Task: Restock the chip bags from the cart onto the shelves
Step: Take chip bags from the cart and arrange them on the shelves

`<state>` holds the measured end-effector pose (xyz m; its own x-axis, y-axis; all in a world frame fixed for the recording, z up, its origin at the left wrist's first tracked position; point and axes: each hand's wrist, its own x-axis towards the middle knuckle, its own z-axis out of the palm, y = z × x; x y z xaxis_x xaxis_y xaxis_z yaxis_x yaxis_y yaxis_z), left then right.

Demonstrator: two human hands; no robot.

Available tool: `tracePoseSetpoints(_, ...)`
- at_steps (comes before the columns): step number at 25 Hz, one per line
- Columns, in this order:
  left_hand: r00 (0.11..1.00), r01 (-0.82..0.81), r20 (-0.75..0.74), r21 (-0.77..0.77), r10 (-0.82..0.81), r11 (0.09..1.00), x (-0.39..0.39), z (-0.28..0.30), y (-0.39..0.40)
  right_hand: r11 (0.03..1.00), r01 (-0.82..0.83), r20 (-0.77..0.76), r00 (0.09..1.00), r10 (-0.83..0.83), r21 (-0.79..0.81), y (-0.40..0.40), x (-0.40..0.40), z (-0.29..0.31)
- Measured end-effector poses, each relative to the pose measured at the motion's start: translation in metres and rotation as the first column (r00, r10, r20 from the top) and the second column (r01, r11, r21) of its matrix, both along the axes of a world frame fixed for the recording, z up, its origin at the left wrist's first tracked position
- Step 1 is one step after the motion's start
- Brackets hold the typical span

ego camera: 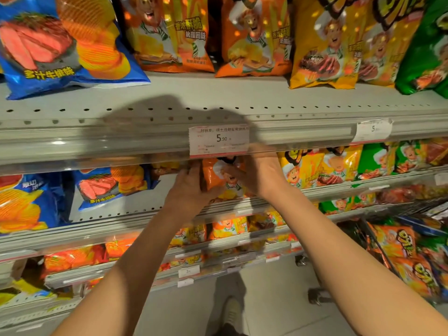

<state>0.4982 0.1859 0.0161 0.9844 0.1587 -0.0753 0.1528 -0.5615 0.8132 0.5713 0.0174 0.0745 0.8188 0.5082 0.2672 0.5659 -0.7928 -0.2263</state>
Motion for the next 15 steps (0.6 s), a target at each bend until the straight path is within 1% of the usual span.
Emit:
tracePoseSetpoints(1, 0.999, -0.014, 0.047, -0.008, 0.014, 1.0, -0.002, 0.0, -0.004, 1.0, 0.005, 0.012, 1.0, -0.005, 0.018, -0.002, -0.002, 0.0)
tracePoseSetpoints(2, 0.997, -0.008, 0.075, -0.047, 0.011, 0.999, -0.002, -0.002, -0.008, 1.0, 0.002, -0.002, 1.0, -0.002, 0.028, -0.006, -0.003, -0.002)
tracePoseSetpoints(3, 0.997, -0.002, 0.071, -0.059, 0.006, 0.998, -0.002, -0.004, -0.012, 0.999, -0.005, -0.056, 0.998, 0.007, 0.035, -0.01, -0.005, -0.004)
tracePoseSetpoints(5, 1.0, -0.02, 0.008, 0.012, 0.019, 1.0, 0.001, -0.005, -0.014, 0.996, -0.014, -0.212, 0.977, 0.032, 0.088, -0.018, -0.008, -0.006)
tracePoseSetpoints(6, 0.999, -0.034, -0.017, 0.044, 0.035, 0.998, 0.002, -0.005, -0.013, 0.994, -0.022, -0.247, 0.968, 0.047, 0.104, -0.024, -0.009, -0.007)
tracePoseSetpoints(7, 0.999, -0.049, -0.02, 0.052, 0.051, 0.997, 0.002, -0.004, -0.012, 0.992, -0.046, -0.232, 0.97, 0.072, 0.117, -0.03, -0.009, -0.006)
tracePoseSetpoints(8, 0.998, -0.06, 0.013, 0.003, 0.06, 0.998, -0.001, -0.005, -0.013, 0.985, -0.089, -0.18, 0.977, 0.116, 0.15, -0.037, -0.012, -0.006)
tracePoseSetpoints(9, 0.994, -0.065, 0.081, -0.077, 0.071, 0.995, -0.006, -0.004, -0.017, 0.97, -0.137, -0.12, 0.979, 0.164, 0.203, -0.045, -0.015, -0.006)
tracePoseSetpoints(10, 0.974, -0.087, 0.199, -0.105, 0.106, 0.991, -0.011, -0.005, -0.025, 0.95, -0.167, -0.069, 0.979, 0.191, 0.263, -0.056, -0.017, -0.007)
tracePoseSetpoints(11, 0.926, -0.139, 0.346, -0.05, 0.148, 0.989, -0.015, -0.005, -0.035, 0.93, -0.183, -0.037, 0.978, 0.206, 0.32, -0.07, -0.019, -0.008)
tracePoseSetpoints(12, 0.861, -0.21, 0.484, 0.064, 0.154, 0.976, -0.017, -0.004, -0.05, 0.912, -0.193, -0.02, 0.977, 0.214, 0.363, -0.086, -0.019, -0.01)
tracePoseSetpoints(13, 0.804, -0.255, 0.583, 0.161, 0.117, 0.953, -0.016, -0.003, -0.069, 0.897, -0.196, -0.014, 0.976, 0.219, 0.396, -0.103, -0.02, -0.012)
tracePoseSetpoints(14, 0.769, -0.244, 0.637, 0.221, 0.05, 0.944, -0.012, -0.001, -0.093, 0.886, -0.196, -0.011, 0.975, 0.221, 0.421, -0.122, -0.02, -0.015)
tracePoseSetpoints(15, 0.747, -0.191, 0.664, 0.269, -0.038, 0.944, -0.005, 0.0, -0.124, 0.878, -0.186, -0.013, 0.977, 0.213, 0.441, -0.147, -0.019, -0.018)
